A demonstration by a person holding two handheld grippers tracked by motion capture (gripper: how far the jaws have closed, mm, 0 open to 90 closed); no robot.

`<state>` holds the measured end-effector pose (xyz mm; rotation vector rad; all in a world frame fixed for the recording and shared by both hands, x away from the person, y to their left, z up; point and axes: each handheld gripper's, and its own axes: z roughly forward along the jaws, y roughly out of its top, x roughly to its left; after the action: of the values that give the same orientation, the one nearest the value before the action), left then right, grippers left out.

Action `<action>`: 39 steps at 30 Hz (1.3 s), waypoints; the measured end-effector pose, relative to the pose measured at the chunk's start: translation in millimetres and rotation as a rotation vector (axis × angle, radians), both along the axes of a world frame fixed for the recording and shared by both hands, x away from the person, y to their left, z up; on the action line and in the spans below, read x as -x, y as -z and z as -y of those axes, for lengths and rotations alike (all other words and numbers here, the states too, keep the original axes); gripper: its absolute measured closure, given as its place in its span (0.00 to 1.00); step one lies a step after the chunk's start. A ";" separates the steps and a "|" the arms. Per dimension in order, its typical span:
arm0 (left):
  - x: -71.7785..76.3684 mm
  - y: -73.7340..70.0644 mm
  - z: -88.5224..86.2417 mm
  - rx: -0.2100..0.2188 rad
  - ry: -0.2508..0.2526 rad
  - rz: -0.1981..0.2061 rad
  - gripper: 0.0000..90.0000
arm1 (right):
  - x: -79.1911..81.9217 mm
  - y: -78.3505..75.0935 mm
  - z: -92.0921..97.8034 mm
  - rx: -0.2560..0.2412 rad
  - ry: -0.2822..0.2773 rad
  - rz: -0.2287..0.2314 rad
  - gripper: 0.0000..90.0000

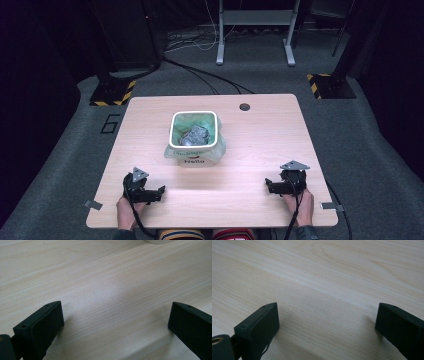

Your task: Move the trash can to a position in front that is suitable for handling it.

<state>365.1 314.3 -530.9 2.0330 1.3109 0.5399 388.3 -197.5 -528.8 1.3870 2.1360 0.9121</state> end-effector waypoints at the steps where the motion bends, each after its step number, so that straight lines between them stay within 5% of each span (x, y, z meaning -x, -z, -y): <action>1: -0.5 0.0 -0.3 -0.001 0.006 0.001 0.00 | -0.1 0.0 0.0 0.000 0.000 0.000 0.05; 7: -9.3 -0.2 -6.6 -0.002 0.064 -0.001 0.00 | -1.5 -0.7 0.0 0.003 -0.017 -0.006 0.04; 19: -12.0 -0.1 -8.9 0.003 0.017 0.003 0.01 | -0.1 -7.0 2.2 -0.028 -0.021 -0.017 0.07; 39: -13.9 -0.5 -10.2 0.000 0.001 0.010 0.03 | -9.2 -41.8 -29.0 -0.025 -0.095 -0.004 0.07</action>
<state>379.0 324.5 -530.4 2.0286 1.3045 0.5493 397.5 -168.4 -487.0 1.3099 2.2171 0.9750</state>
